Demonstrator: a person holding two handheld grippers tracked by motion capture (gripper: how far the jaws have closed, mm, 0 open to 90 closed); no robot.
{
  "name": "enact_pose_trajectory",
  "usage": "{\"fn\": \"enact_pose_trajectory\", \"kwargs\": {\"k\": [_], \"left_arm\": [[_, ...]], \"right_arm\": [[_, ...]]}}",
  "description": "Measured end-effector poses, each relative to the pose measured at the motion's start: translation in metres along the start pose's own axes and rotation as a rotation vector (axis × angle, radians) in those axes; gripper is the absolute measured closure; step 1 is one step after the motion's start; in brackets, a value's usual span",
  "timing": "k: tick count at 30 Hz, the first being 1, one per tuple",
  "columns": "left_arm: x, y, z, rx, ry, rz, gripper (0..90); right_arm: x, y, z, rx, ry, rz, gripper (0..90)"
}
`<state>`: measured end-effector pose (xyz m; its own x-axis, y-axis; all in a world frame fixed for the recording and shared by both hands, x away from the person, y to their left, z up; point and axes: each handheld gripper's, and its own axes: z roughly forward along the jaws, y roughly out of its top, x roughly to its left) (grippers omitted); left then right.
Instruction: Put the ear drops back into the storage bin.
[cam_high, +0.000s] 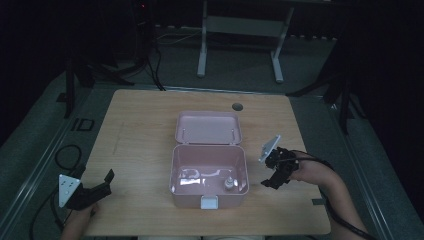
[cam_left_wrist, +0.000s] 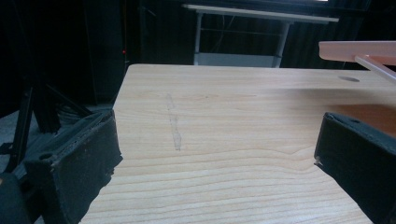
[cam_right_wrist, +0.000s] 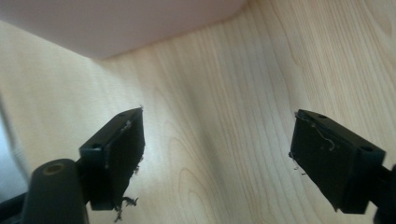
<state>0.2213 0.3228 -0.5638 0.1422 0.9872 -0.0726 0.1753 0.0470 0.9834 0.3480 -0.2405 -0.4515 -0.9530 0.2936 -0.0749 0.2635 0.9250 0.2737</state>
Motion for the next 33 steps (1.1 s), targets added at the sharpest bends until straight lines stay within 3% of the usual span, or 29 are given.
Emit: {"fn": "enact_pose_trajectory", "kwargs": {"k": [4, 7, 11, 15, 20, 27, 33], "left_arm": [[0.000, 0.000, 0.000, -0.001, 0.000, 0.000, 0.4], [0.000, 0.000, 0.000, 0.000, 0.000, 0.000, 0.4], [0.000, 0.000, 0.000, 0.000, 0.000, -0.001, 0.4], [0.000, 0.000, 0.000, 0.000, 0.001, 0.000, 0.4], [0.000, 0.000, 0.000, -0.001, 0.001, -0.001, 0.4], [0.000, 0.000, 0.000, -0.001, 0.002, 0.000, 0.4], [0.000, 0.000, 0.000, -0.001, 0.002, -0.001, 0.4]], "right_arm": [[-0.002, -0.022, 0.019, -0.051, -0.038, 0.058, 19.4], [-0.002, -0.029, 0.027, -0.042, -0.054, 0.079, 19.4], [-0.002, -0.045, 0.036, -0.079, -0.096, 0.124, 19.3], [-0.003, -0.061, 0.041, -0.153, -0.137, 0.218, 19.0], [-0.003, -0.077, 0.049, -0.188, -0.173, 0.300, 14.4], [-0.004, -0.096, 0.052, -0.285, -0.263, 0.443, 14.2], [-0.001, -0.105, 0.061, -0.295, -0.326, 0.514, 13.3]]}}
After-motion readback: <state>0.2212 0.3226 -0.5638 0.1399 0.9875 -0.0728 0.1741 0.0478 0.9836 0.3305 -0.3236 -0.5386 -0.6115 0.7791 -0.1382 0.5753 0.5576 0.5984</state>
